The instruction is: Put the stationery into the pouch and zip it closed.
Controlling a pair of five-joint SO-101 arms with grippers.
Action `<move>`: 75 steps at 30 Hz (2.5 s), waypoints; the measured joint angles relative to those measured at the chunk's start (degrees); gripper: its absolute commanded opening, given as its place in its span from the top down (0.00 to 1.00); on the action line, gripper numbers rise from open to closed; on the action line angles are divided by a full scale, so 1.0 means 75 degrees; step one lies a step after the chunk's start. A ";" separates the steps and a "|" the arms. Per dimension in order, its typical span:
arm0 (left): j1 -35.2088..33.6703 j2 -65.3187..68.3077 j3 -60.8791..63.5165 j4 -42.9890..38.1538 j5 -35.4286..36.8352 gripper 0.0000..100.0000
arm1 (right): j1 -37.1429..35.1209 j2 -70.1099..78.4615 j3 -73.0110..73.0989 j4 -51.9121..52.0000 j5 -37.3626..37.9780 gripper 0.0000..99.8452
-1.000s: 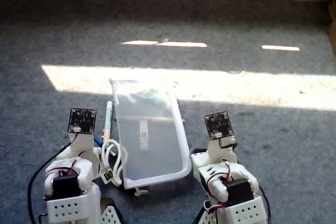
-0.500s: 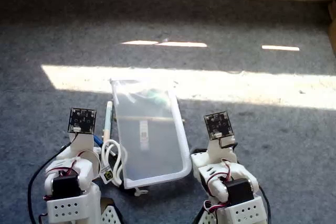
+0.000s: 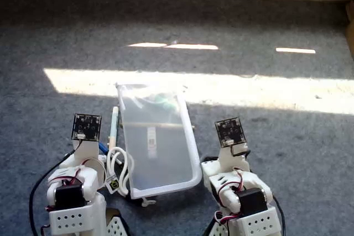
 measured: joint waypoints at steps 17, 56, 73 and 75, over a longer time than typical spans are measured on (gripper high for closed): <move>0.0000 0.0000 0.0000 0.0000 0.0000 0.99 | 0.0000 0.0000 0.0000 0.0000 0.0000 0.99; 0.0000 0.0000 0.0000 0.0000 0.0000 0.99 | 0.2368 0.0000 -0.0012 0.0059 0.0000 0.99; 0.0000 0.0000 0.0000 0.0000 0.0000 0.99 | 0.1758 0.1547 -0.3235 0.0938 -0.0492 0.99; 0.0000 0.0000 0.0000 0.0000 0.0000 0.99 | 0.1723 0.2192 -0.3704 0.0938 -0.0492 0.99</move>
